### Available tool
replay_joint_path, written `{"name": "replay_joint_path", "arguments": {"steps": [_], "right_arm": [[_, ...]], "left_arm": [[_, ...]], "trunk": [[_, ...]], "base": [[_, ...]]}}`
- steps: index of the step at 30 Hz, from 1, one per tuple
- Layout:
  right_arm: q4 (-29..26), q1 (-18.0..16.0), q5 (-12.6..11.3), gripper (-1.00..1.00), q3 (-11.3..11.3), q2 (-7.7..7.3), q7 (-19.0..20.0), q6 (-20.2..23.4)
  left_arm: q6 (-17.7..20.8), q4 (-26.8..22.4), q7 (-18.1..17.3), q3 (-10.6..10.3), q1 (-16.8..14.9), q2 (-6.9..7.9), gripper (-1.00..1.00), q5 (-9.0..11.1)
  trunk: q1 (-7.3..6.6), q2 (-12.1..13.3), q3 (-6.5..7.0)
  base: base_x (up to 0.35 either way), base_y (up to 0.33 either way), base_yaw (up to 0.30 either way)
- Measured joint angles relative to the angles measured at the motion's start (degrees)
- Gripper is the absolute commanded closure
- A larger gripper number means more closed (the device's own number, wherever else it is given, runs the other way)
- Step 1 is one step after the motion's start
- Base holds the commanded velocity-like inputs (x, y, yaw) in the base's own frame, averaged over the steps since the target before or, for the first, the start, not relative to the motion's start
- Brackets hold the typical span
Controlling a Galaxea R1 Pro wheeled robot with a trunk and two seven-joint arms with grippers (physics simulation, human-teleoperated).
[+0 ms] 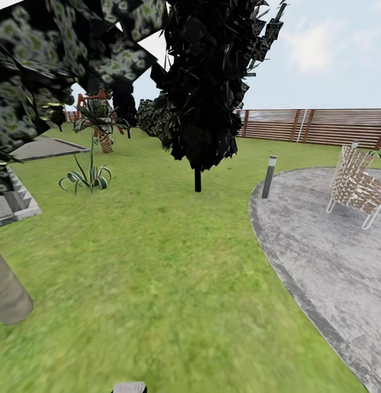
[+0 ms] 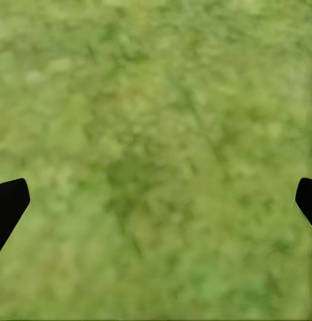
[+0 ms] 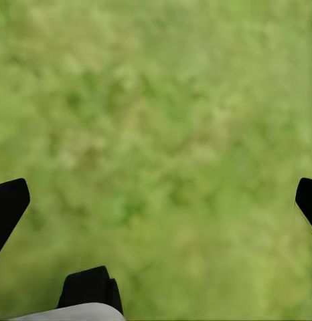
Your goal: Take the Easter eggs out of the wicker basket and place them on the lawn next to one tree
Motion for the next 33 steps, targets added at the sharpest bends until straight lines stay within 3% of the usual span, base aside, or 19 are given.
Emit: {"name": "replay_joint_path", "arguments": {"steps": [17,33], "right_arm": [[0.02,-0.01,0.00,-1.00,0.00,0.00,0.00,0.00],[0.02,0.00,0.00,-1.00,0.01,0.00,0.00,0.01]], "left_arm": [[0.01,-0.02,0.00,0.00,0.01,0.00,-1.00,0.00],[0.02,0.00,0.00,0.00,0.00,0.00,-1.00,0.00]], "trunk": [[0.00,0.00,-0.45],[0.00,0.00,-0.50]], "base": [[0.305,-0.151,0.180],[0.305,-0.139,0.011]]}}
